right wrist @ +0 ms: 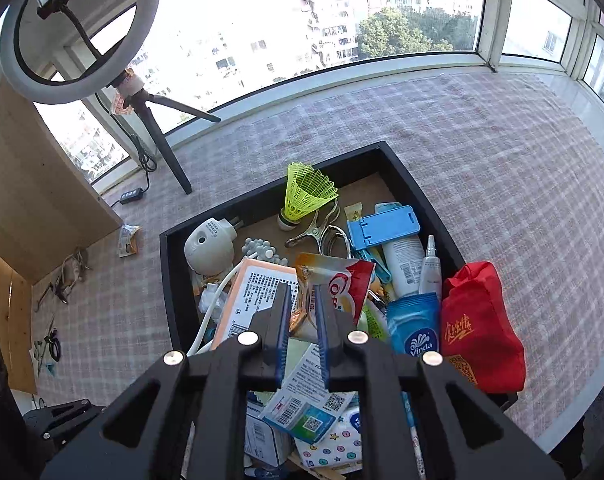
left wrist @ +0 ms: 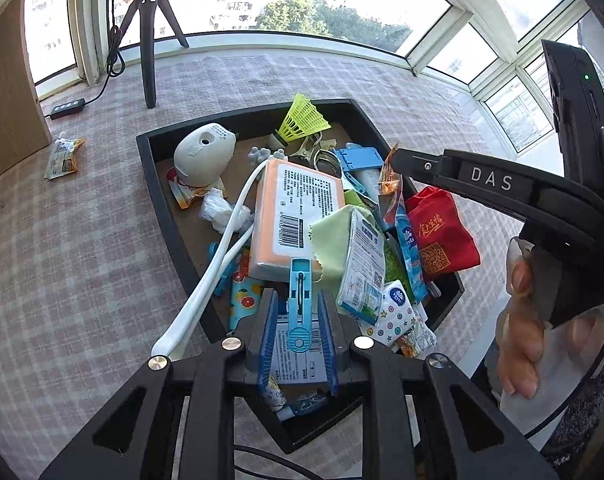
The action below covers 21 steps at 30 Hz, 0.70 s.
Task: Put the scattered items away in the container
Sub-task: 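Carry the clothespin and sachet to the tray and open both grippers, then move both grippers back toward the remaining clothespin and black cable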
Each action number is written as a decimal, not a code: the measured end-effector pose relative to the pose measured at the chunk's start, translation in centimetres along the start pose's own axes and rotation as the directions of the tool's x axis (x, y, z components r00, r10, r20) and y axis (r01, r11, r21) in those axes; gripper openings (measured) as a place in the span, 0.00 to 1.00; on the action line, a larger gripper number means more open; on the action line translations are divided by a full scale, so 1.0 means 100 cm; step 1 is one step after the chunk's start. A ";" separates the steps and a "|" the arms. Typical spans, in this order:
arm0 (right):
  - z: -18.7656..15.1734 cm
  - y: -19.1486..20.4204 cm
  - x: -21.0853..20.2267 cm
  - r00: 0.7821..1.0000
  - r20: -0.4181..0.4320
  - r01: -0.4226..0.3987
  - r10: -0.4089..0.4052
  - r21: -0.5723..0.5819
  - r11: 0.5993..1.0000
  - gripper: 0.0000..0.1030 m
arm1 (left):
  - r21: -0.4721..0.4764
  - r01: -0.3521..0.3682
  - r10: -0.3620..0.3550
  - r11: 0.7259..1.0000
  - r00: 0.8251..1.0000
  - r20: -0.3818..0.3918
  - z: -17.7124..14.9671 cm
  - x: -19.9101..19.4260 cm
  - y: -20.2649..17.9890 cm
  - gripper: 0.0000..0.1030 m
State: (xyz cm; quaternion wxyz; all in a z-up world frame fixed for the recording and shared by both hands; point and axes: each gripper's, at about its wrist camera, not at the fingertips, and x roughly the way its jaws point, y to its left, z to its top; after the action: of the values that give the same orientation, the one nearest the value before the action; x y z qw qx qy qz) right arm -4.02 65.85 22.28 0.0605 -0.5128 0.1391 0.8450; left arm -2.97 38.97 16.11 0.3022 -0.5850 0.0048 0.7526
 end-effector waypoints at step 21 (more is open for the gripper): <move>-0.003 0.135 0.017 0.988 -0.002 -0.150 0.154 -0.237 0.960 0.50 | -0.276 -0.153 0.184 0.949 0.979 0.090 -0.019 -0.054 0.151 0.41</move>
State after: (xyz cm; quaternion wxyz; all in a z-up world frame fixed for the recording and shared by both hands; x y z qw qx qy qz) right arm -7.86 52.82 23.00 -0.0646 -0.4971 0.0758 0.8620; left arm -7.51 23.55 15.01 0.1546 -0.5737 -0.0641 0.8018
